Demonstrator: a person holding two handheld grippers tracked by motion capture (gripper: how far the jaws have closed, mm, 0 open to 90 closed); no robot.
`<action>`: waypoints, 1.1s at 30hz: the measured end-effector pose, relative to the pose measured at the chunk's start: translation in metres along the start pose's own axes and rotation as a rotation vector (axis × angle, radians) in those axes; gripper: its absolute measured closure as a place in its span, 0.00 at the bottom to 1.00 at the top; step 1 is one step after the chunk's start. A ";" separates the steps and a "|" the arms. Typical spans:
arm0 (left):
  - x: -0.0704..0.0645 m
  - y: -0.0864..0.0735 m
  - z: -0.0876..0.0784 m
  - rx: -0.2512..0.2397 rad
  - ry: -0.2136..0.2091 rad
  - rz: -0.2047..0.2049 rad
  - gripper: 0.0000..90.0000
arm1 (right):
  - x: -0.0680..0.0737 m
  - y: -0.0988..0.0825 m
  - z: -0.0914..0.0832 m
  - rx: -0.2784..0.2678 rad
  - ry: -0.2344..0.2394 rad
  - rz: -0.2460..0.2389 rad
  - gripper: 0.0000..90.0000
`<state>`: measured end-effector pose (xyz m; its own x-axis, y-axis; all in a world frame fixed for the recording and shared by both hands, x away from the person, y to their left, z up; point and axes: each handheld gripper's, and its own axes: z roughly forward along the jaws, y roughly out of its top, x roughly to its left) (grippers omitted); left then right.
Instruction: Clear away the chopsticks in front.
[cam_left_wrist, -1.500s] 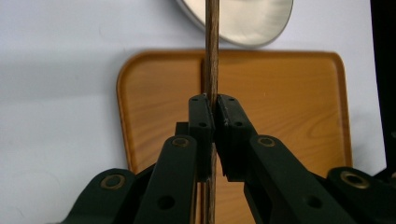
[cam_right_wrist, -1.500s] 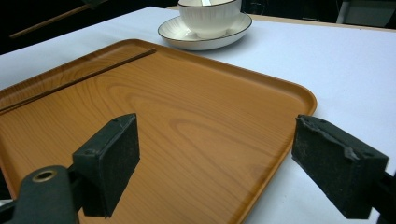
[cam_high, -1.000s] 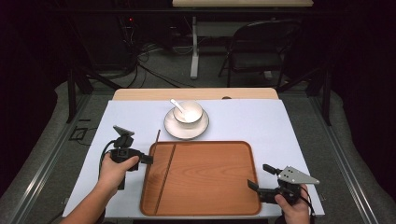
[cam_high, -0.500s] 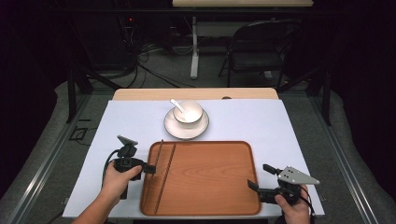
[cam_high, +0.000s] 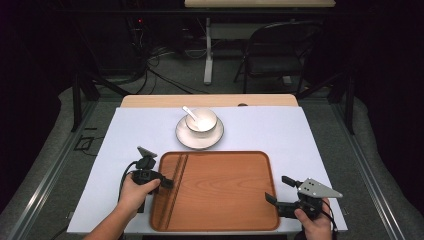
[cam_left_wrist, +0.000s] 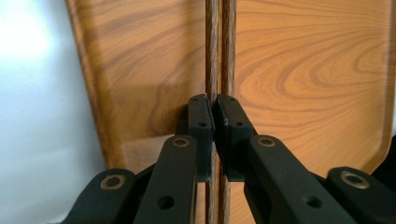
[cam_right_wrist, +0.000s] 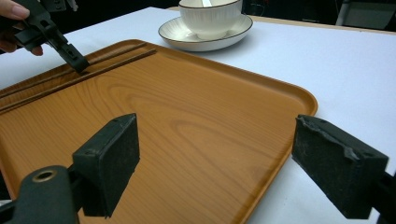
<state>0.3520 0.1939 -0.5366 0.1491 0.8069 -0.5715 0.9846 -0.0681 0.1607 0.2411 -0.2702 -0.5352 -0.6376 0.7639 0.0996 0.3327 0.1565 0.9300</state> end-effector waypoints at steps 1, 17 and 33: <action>0.000 0.000 0.001 0.001 0.002 0.000 0.94 | 0.000 0.000 0.000 0.000 0.000 0.000 0.16; 0.001 0.002 0.003 -0.005 0.018 -0.004 0.94 | 0.000 0.000 0.000 0.000 0.001 -0.001 0.16; 0.000 0.001 -0.011 -0.046 0.012 0.002 0.90 | 0.000 0.000 0.000 -0.001 0.000 -0.003 0.16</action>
<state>0.3519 0.2004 -0.5276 0.1496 0.8138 -0.5616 0.9791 -0.0428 0.1988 0.2408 -0.2701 -0.5351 -0.6386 0.7634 0.0970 0.3306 0.1583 0.9304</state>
